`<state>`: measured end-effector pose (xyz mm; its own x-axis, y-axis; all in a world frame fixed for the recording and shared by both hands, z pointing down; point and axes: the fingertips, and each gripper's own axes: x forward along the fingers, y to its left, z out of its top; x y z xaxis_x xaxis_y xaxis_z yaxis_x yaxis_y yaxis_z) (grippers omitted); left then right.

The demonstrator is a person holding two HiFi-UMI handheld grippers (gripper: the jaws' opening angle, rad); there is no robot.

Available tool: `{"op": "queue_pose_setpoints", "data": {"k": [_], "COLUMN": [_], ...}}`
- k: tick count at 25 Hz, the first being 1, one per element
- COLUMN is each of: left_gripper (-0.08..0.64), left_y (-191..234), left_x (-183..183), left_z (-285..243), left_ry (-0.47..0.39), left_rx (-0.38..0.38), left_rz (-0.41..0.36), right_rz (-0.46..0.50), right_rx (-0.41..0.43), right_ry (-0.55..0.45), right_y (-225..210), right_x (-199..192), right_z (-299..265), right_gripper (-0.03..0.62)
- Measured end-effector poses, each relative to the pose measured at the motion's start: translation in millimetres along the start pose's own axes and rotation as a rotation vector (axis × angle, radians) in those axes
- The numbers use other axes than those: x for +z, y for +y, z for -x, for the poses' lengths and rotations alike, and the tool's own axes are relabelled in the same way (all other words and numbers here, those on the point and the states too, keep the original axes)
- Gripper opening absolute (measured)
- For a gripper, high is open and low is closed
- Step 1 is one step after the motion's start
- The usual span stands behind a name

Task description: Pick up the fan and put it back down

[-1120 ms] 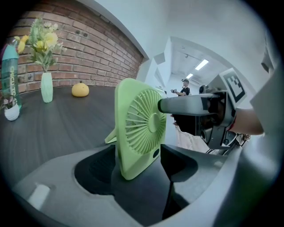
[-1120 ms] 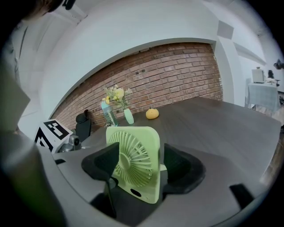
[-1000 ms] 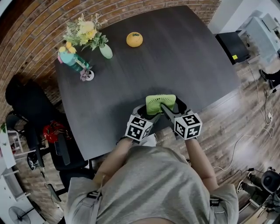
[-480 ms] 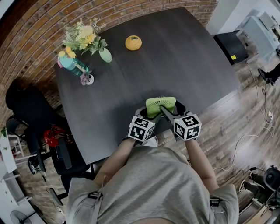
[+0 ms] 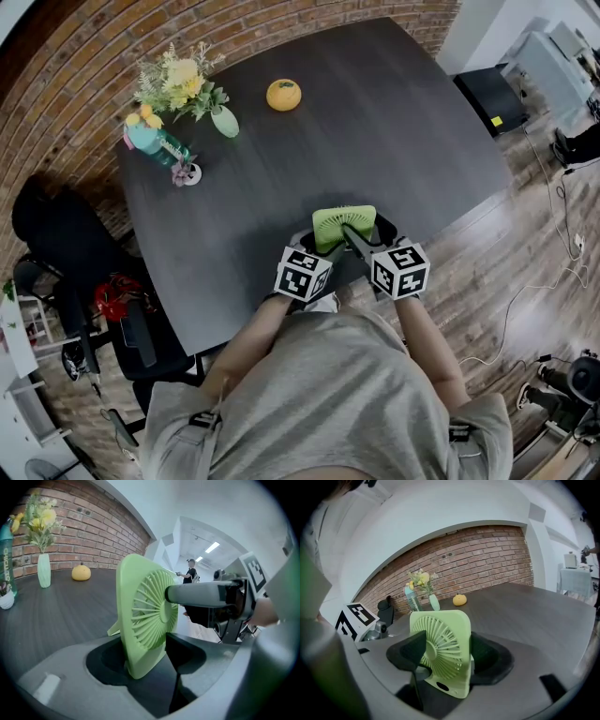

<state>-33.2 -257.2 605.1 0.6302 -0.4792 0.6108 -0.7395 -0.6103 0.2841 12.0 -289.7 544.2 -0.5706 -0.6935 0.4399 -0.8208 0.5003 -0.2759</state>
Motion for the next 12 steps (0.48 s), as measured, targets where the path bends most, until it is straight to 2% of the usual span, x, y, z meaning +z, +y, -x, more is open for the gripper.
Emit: {"op": "queue_pose_setpoints", "data": {"k": [5,12], "left_gripper": [0.256,0.256], "left_y": [-5.1,-12.2], "left_x": [8.7,24.5], "left_z": [6.0,11.9], "left_ry": [-0.014,-0.037], "left_rx": [-0.007,-0.022], "left_rz": [-0.01,-0.079], "right_rz": [0.004,0.013], "right_rx": [-0.017,-0.045], "right_ry": [-0.025,-0.071], "right_y": [1.6,2.9], "right_x": [9.4,23.4], "right_z": [6.6,21.1], "right_gripper": [0.295,0.295]}}
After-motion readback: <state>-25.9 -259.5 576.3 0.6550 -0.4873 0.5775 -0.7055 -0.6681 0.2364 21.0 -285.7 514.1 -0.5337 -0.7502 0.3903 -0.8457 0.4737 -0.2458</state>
